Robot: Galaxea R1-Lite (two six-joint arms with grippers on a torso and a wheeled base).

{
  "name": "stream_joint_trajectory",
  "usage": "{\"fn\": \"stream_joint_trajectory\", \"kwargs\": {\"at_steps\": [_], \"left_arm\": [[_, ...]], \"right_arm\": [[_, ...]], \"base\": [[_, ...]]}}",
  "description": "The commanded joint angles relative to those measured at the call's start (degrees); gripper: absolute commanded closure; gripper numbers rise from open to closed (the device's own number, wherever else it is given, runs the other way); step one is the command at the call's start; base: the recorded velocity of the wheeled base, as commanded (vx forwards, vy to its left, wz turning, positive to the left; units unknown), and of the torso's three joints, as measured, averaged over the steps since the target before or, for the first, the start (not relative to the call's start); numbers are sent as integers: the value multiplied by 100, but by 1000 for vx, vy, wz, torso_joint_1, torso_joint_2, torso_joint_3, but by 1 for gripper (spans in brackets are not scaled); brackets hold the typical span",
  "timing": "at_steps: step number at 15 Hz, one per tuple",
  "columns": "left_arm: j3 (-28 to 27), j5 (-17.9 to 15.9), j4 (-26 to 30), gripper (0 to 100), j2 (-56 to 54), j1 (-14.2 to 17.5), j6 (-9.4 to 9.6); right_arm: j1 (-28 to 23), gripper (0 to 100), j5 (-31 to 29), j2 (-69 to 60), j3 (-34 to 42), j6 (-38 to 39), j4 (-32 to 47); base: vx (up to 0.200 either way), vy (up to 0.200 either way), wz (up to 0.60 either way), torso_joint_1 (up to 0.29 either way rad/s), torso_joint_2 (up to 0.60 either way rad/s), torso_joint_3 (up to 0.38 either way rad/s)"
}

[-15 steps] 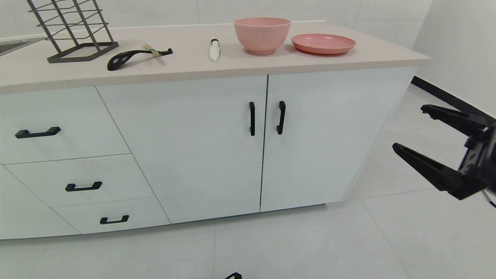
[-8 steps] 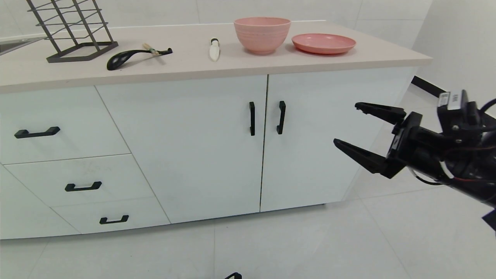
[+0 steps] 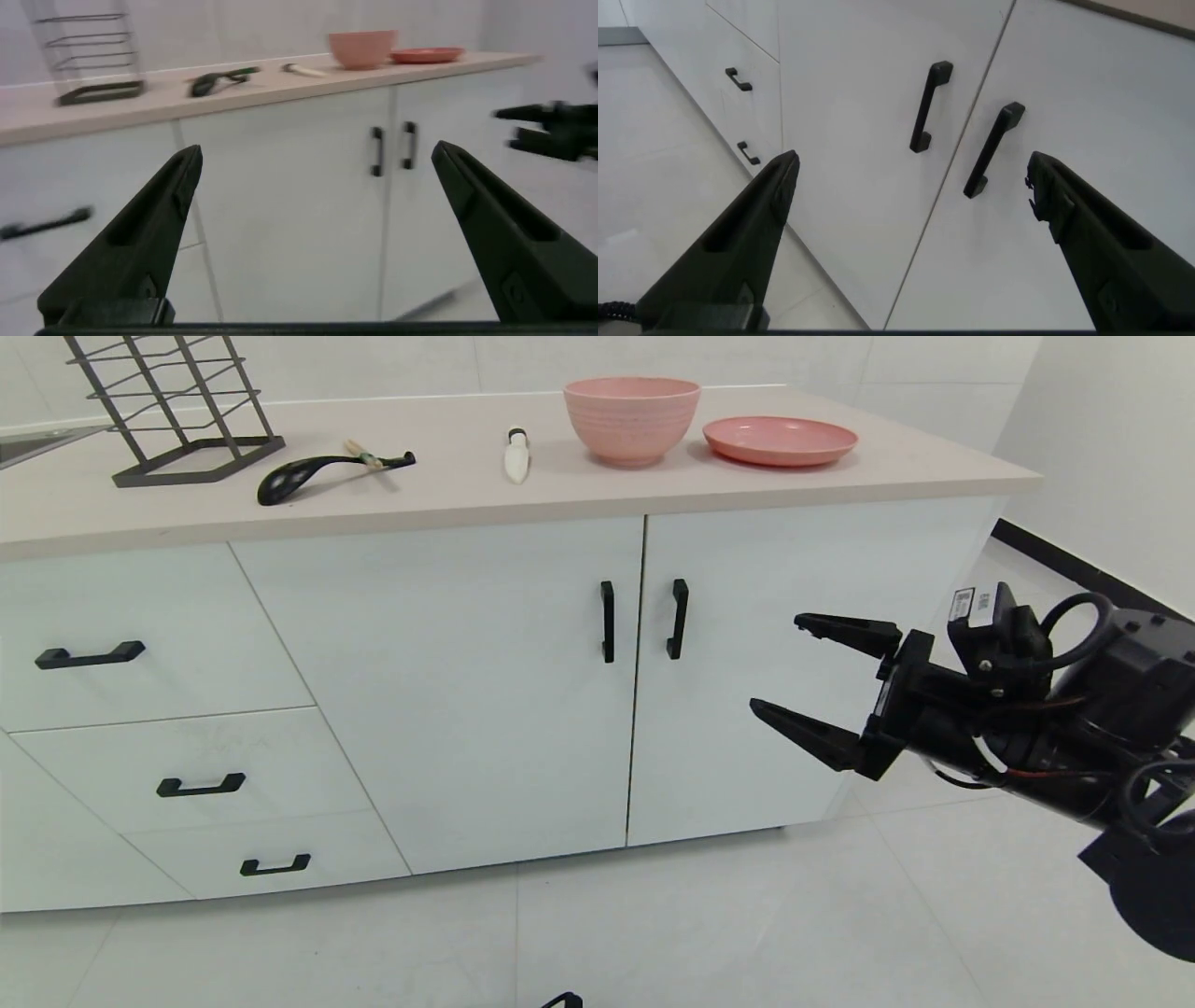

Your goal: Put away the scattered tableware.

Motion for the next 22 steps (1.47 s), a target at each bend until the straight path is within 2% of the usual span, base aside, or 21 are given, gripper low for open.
{"fn": "stream_joint_trajectory", "kwargs": {"at_steps": [1, 4, 5, 6, 7, 8, 9, 10, 11, 14, 16, 17, 19, 20, 21, 22], "left_arm": [[-755, -1271, -94, 0, 1870, -566, 20], [-764, -1851, -217, 0, 2379, -593, 29], [-764, -2044, -384, 0, 2555, -593, 38], [-746, -2185, -788, 0, 2863, -566, 152], [-729, -2290, -1298, 0, 3232, -593, 592], [-755, -2607, -1887, 0, 3654, -593, 1145], [-773, -3064, -2352, 0, 3988, -558, 1462], [-782, -3345, -2590, 0, 4225, -531, 1567], [-790, -3512, -2695, 0, 4498, -549, 1559], [-1098, -3574, -2730, 0, 5385, -566, 1523], [-1748, -3688, -2598, 0, 5904, -584, 1488], [-2030, -3758, -2546, 0, 6255, -619, 1409], [-2320, -3732, -2590, 0, 6686, -1032, 1207], [-2390, -3618, -2590, 0, 6879, -1542, 1058], [-2390, -3415, -2563, 0, 7011, -1814, 1022], [-2381, -3319, -2563, 0, 7082, -1885, 1022]], "right_arm": [[3, 0, 3, 19, 13, -3, -2], [12, 0, 3, 71, 57, -56, -2], [20, 0, 3, 80, 75, -56, -10], [47, 0, 3, 98, 57, -74, -10], [56, 0, 3, 124, 48, -74, -46], [56, 0, 3, 159, 31, -91, -46], [56, 0, 3, 186, 22, -100, -46], [47, 0, 3, 229, 13, -100, -46], [47, 0, 3, 282, -57, -109, -46], [56, 0, 3, 511, -532, -109, -46], [56, 0, 3, 599, -567, -109, -54], [73, 0, 3, 651, -708, -109, -54], [144, 0, -6, 748, -998, -100, -54], [144, 0, -6, 774, -963, -100, -54], [144, 0, -6, 836, -875, -100, -54], [144, 0, 3, 871, -848, -100, -54]], "base": [[0, 0, 0, 0, 0, 0], [0, 0, 0, 0, 0, 0], [0, 0, 0, 0, 0, 0], [0, 0, 0, 0, 0, 0], [0, 0, 0, 0, 0, 0], [0, 0, 0, 0, 0, 0], [0, 0, 0, 0, 0, 0], [0, 0, 0, 0, 0, 0], [0, 0, 0, 0, 0, 0], [0, 0, 0, 0, 0, 0], [0, 0, 0, 0, 0, 0], [0, 0, 0, 0, 0, 0], [0, 0, 0, 0, 0, 0], [0, 0, 0, 0, 0, 0], [0, 0, 0, 0, 0, 0], [0, 0, 0, 0, 0, 0]]}}
